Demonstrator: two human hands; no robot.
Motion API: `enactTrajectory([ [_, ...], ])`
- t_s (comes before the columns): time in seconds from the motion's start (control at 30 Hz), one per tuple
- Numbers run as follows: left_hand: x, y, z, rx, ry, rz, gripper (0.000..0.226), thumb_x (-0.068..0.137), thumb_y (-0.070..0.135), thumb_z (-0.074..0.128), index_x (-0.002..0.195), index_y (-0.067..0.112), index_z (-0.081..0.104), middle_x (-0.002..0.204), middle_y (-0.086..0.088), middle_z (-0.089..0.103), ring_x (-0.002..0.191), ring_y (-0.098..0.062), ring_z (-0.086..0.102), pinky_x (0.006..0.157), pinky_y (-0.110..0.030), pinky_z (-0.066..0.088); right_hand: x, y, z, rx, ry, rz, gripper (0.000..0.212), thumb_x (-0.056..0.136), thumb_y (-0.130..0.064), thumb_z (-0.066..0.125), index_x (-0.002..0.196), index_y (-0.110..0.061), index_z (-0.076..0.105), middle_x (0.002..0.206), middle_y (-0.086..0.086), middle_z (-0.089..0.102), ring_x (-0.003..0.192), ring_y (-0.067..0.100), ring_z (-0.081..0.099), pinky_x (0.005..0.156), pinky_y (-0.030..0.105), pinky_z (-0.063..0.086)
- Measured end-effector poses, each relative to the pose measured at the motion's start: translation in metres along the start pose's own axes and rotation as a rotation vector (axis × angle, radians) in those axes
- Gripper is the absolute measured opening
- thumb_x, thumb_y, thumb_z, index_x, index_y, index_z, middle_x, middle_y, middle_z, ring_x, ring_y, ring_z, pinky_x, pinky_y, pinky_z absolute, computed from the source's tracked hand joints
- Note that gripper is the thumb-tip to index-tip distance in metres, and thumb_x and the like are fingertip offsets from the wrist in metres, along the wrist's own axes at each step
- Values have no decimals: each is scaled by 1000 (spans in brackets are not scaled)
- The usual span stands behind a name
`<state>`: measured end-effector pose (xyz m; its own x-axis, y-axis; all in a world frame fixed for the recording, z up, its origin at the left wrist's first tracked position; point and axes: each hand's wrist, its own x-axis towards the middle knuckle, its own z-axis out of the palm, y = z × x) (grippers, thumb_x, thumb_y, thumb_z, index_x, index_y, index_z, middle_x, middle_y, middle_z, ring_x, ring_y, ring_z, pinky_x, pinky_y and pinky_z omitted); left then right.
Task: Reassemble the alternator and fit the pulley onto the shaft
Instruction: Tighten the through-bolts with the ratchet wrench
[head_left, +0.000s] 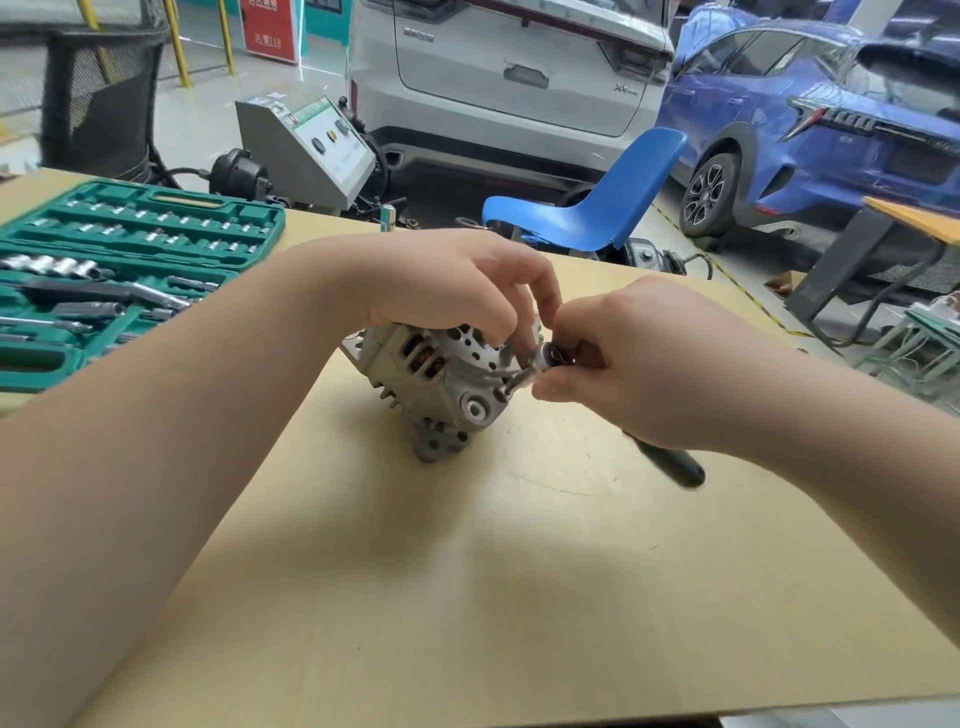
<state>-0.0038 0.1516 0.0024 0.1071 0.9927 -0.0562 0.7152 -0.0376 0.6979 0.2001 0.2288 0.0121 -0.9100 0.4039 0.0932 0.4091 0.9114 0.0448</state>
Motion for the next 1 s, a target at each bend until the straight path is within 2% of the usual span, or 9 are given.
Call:
enactTrajectory([
  [0.2, -2, 1, -1, 20, -10, 4, 42, 74, 21, 59, 114, 30, 71, 99, 15, 81, 92, 1, 73, 77, -25, 50, -3, 0, -4, -120, 50, -216, 23, 96, -47, 68, 102, -25, 66, 82, -10, 61, 82, 20, 50, 73, 41, 49],
  [0.3, -2, -4, -3, 50, -50, 51, 37, 82, 26, 73, 116, 38, 68, 105, 17, 80, 101, -4, 74, 79, -21, 55, -2, -5, -1, -121, 38, -114, 26, 97, -55, 62, 91, -29, 61, 73, -10, 59, 73, 19, 53, 67, 39, 50],
  [0.4, 1, -8, -2, 138, -19, 78, 39, 83, 41, 89, 114, 49, 67, 106, 24, 78, 104, -5, 73, 86, -32, 56, 0, -8, 3, 20, 21, 42, 40, 91, -64, 60, 75, -27, 62, 61, -8, 58, 62, 14, 56, 57, 35, 47],
  [0.53, 8, -9, 3, 138, 19, 79, 35, 81, 41, 91, 110, 46, 71, 96, 26, 79, 94, 3, 73, 70, -12, 52, 2, -8, 2, 134, 19, 116, 41, 86, -65, 65, 66, -29, 63, 57, -7, 60, 57, 12, 57, 50, 30, 37],
  [0.63, 9, -8, 3, 156, 12, 87, 35, 82, 37, 91, 105, 46, 67, 95, 27, 79, 93, 4, 74, 72, -20, 50, -1, -1, -1, 100, 8, 11, 32, 84, -60, 68, 75, -30, 61, 65, -10, 62, 66, 16, 59, 58, 34, 46],
  [0.77, 13, -10, 3, 187, 3, 80, 41, 81, 37, 91, 109, 45, 63, 94, 28, 79, 97, 4, 72, 80, -30, 46, -1, 6, -3, -203, 35, -263, 24, 96, -44, 69, 93, -20, 64, 76, -4, 60, 77, 27, 56, 68, 43, 49],
  [0.87, 12, -9, 3, 193, 14, 84, 46, 81, 39, 91, 116, 48, 62, 97, 29, 78, 102, 3, 72, 83, -32, 48, 1, 2, -7, -133, 14, -135, 27, 94, -53, 65, 82, -30, 59, 69, -8, 58, 69, 19, 54, 61, 38, 46],
  [0.93, 11, -10, 2, 173, 37, 97, 51, 79, 43, 93, 119, 52, 61, 99, 29, 78, 107, 0, 72, 87, -33, 50, 3, -4, -5, 17, -17, 32, 38, 89, -63, 64, 73, -29, 65, 63, -8, 62, 66, 14, 58, 55, 32, 43],
  [1.0, 10, -9, 2, 152, 53, 95, 53, 77, 45, 94, 119, 54, 62, 100, 28, 78, 104, 0, 73, 83, -29, 50, 4, -10, -2, 111, -20, 116, 48, 87, -69, 62, 69, -26, 70, 61, -5, 67, 63, 13, 62, 54, 32, 48],
])
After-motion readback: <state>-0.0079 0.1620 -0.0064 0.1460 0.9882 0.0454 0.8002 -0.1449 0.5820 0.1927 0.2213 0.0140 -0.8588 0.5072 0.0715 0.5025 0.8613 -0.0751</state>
